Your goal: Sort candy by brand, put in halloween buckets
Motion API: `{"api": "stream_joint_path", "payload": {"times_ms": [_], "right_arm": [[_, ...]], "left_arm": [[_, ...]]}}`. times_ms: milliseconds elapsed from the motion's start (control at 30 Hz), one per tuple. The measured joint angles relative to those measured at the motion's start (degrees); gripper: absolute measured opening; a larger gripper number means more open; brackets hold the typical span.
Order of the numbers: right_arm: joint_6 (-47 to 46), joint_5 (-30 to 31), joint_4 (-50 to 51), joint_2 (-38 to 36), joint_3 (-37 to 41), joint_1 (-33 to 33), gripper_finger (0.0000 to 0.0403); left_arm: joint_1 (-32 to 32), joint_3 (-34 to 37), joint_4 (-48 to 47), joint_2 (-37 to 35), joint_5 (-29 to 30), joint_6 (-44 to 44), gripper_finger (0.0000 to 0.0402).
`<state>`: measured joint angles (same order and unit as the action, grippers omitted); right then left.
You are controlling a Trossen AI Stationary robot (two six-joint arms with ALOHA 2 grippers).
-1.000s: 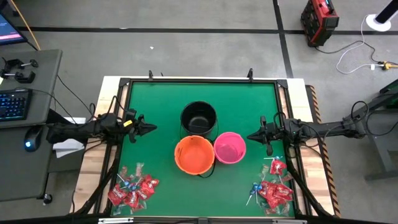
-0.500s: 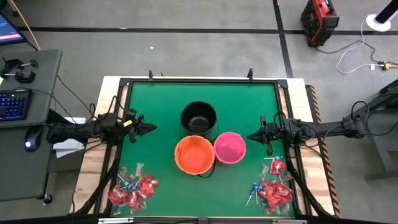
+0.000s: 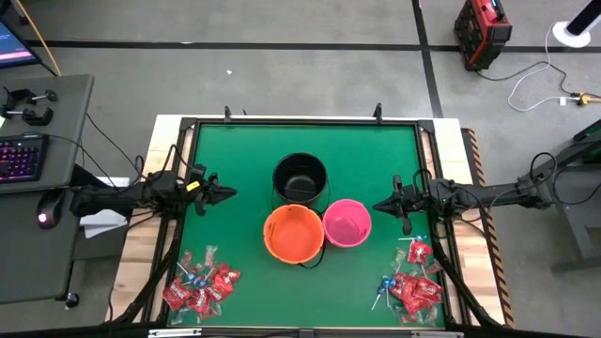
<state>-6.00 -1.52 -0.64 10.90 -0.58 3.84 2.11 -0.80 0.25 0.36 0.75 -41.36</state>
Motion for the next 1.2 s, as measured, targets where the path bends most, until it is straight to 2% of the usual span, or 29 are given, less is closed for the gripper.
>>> {"api": "stream_joint_path", "payload": {"times_ms": [133, 233, 300, 433, 567, 667, 767, 833, 867, 1000, 1100, 1200], "right_arm": [[-0.1, 0.0, -0.5, 0.0, 0.0, 0.0, 0.0], [-4.9, 0.1, -5.3, 0.0, 0.0, 0.0, 0.0], [-11.6, 0.4, -12.0, 0.1, 0.0, 0.0, 0.0], [-31.8, 4.7, -31.6, 0.2, 0.0, -0.1, 0.0], [-40.7, 12.1, -42.4, 0.3, 0.0, 0.0, 0.0], [-42.7, 15.6, -43.9, 0.4, -1.1, -0.1, 0.0], [-43.0, 14.8, -41.5, 3.0, -5.8, -0.1, 0.0], [-41.2, 9.2, -35.0, 5.7, -11.1, -0.1, 0.0001], [-40.3, 5.4, -28.7, 7.1, -14.5, -0.1, 0.0002], [-41.7, -6.7, 9.5, 15.3, -29.6, 0.8, 0.0027], [-42.9, -16.0, 34.5, 23.3, -37.7, 4.9, 0.0064], [-45.0, -19.9, 49.9, 29.4, -41.9, 11.5, 0.011]], "left_arm": [[0.0, 0.0, 0.0, 0.0, 0.0, 0.0, 0.0001], [0.0, 0.0, 0.0, 0.0, 0.0, 0.0, 0.0001], [0.0, 0.0, 0.0, 0.0, 0.0, 0.0, 0.0001], [0.0, 0.0, 0.0, 0.0, 0.0, 0.0, 0.0001], [0.0, 0.0, 0.0, 0.0, 0.0, 0.0, 0.0001], [0.0, 0.0, 0.0, 0.0, 0.0, 0.0, 0.0001], [0.0, 0.0, 0.0, 0.0, 0.0, 0.0, 0.0001], [0.0, 0.0, 0.0, 0.0, 0.0, 0.0, 0.0001], [0.0, 0.0, 0.0, 0.0, 0.0, 0.0, 0.0001], [0.0, 0.0, 0.0, 0.0, 0.0, 0.0, 0.0001], [0.0, 0.0, 0.0, 0.0, 0.0, 0.0, 0.0001], [0.0, 0.0, 0.0, 0.0, 0.0, 0.0, 0.0001]]}}
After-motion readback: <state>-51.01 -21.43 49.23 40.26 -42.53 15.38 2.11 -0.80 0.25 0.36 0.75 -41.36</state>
